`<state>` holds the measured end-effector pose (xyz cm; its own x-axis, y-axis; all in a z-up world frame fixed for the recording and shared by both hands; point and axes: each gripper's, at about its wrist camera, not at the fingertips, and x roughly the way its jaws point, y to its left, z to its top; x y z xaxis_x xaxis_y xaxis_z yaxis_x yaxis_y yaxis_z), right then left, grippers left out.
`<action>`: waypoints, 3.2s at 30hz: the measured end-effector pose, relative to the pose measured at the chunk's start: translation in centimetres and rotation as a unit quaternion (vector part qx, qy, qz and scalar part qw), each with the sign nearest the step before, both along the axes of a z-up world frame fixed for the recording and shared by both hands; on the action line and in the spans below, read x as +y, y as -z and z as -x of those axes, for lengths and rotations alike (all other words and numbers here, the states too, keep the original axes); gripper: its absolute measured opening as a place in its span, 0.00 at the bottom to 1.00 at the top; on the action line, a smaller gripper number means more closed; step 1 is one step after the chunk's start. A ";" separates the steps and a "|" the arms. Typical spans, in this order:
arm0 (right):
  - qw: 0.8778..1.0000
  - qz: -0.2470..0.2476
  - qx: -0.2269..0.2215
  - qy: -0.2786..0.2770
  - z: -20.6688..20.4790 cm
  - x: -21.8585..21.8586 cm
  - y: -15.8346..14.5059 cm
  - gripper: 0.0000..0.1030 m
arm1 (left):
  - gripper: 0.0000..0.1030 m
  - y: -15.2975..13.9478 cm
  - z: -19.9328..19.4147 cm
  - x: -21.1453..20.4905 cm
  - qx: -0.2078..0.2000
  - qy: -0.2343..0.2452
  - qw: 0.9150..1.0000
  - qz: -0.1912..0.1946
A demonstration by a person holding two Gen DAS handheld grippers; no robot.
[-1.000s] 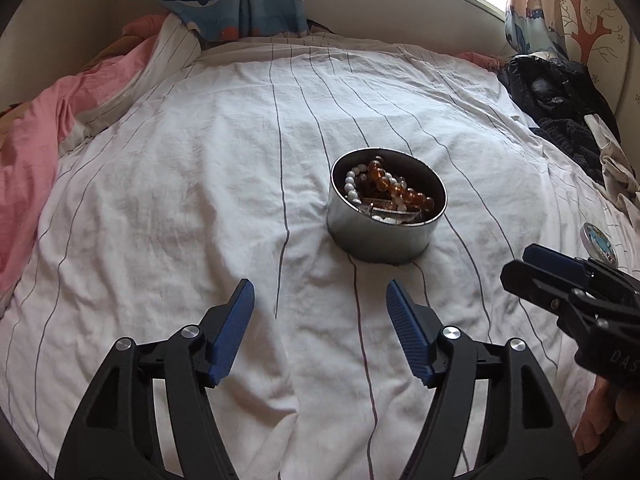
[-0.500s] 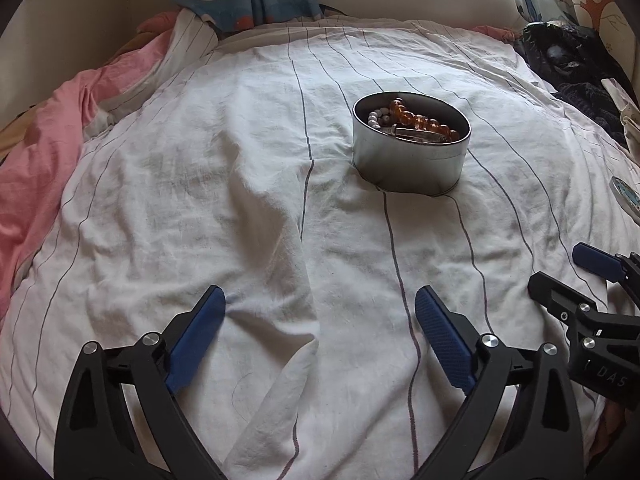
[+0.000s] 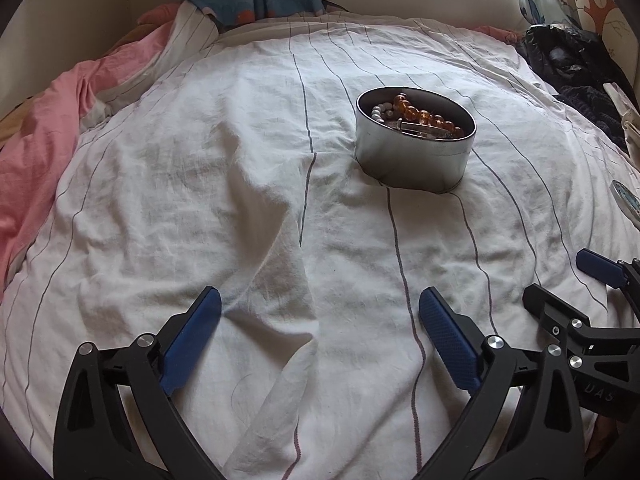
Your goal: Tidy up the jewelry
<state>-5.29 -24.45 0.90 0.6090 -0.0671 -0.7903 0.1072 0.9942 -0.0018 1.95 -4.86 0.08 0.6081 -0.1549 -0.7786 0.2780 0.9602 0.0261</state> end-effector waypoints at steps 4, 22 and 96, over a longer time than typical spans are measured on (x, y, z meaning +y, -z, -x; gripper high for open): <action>1.000 0.001 0.002 0.000 -0.1 0.2 0.0 0.82 | 0.93 0.1 0.0 -0.1 0.000 -0.001 1.000 -0.002; 1.000 -0.023 0.012 0.011 -0.1 0.0 0.2 0.92 | 0.93 -0.2 0.7 -0.2 0.002 -0.028 0.999 -0.047; 1.000 0.011 0.015 0.023 0.2 1.1 0.3 0.93 | 0.93 0.9 0.6 0.0 0.008 -0.032 0.999 -0.041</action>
